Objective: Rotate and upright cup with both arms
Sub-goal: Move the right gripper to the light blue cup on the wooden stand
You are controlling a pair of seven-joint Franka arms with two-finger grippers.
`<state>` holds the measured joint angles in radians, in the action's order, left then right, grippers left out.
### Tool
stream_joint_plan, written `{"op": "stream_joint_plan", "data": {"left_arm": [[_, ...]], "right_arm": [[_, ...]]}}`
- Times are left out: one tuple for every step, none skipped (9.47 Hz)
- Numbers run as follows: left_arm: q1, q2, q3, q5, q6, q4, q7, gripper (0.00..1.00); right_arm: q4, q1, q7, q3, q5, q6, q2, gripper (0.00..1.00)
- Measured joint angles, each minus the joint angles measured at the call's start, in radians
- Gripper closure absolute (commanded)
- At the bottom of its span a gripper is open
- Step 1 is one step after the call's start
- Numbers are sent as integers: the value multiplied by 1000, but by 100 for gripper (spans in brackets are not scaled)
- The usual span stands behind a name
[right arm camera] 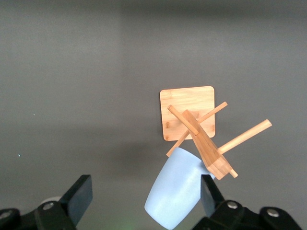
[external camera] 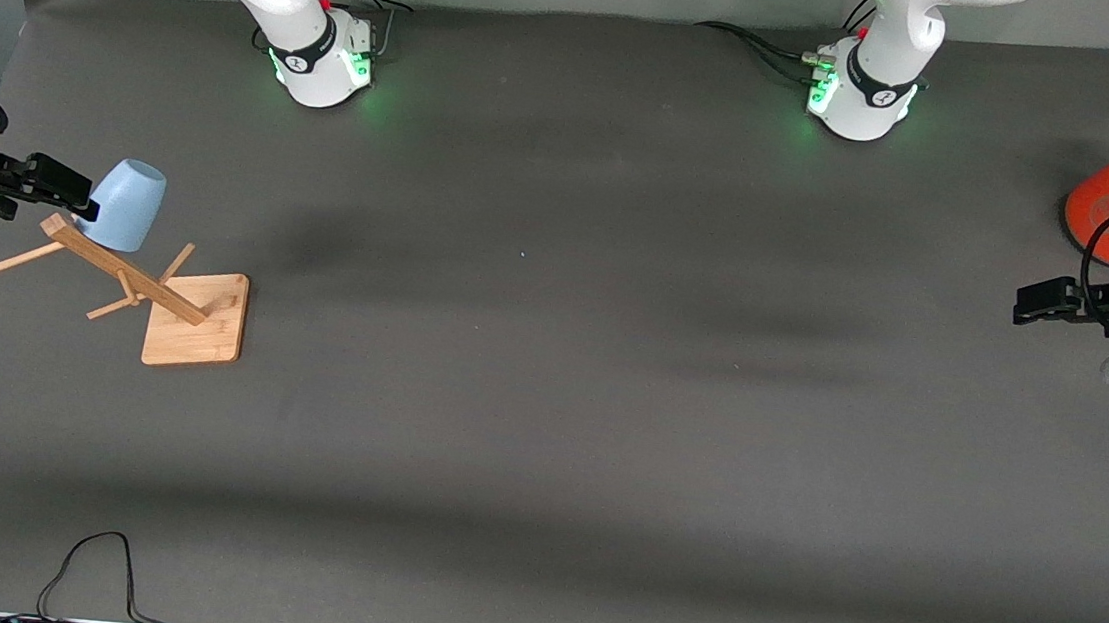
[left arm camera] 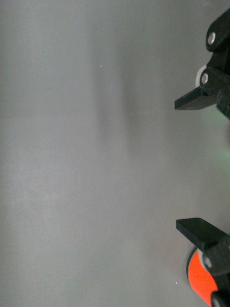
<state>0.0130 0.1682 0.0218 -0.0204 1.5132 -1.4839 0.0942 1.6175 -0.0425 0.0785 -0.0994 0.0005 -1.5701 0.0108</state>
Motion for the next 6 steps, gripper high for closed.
{"op": "stream_joint_plan", "data": {"left_arm": [[0, 0, 0, 0, 0, 1, 1, 0], [0, 1, 0, 0, -1, 3, 2, 0], [-1, 3, 0, 0, -2, 6, 2, 0], [-6, 6, 1, 0, -4, 9, 2, 0], [-10, 9, 1, 0, -6, 14, 2, 0], [-12, 11, 1, 0, -7, 15, 3, 0]], "right_arm": [[1, 0, 0, 0, 0, 0, 0, 0], [2, 0, 0, 0, 0, 0, 0, 0], [4, 0, 0, 0, 0, 0, 0, 0], [5, 0, 0, 0, 0, 0, 1, 0], [5, 0, 0, 0, 0, 0, 2, 0], [5, 0, 0, 0, 0, -1, 3, 0]]}}
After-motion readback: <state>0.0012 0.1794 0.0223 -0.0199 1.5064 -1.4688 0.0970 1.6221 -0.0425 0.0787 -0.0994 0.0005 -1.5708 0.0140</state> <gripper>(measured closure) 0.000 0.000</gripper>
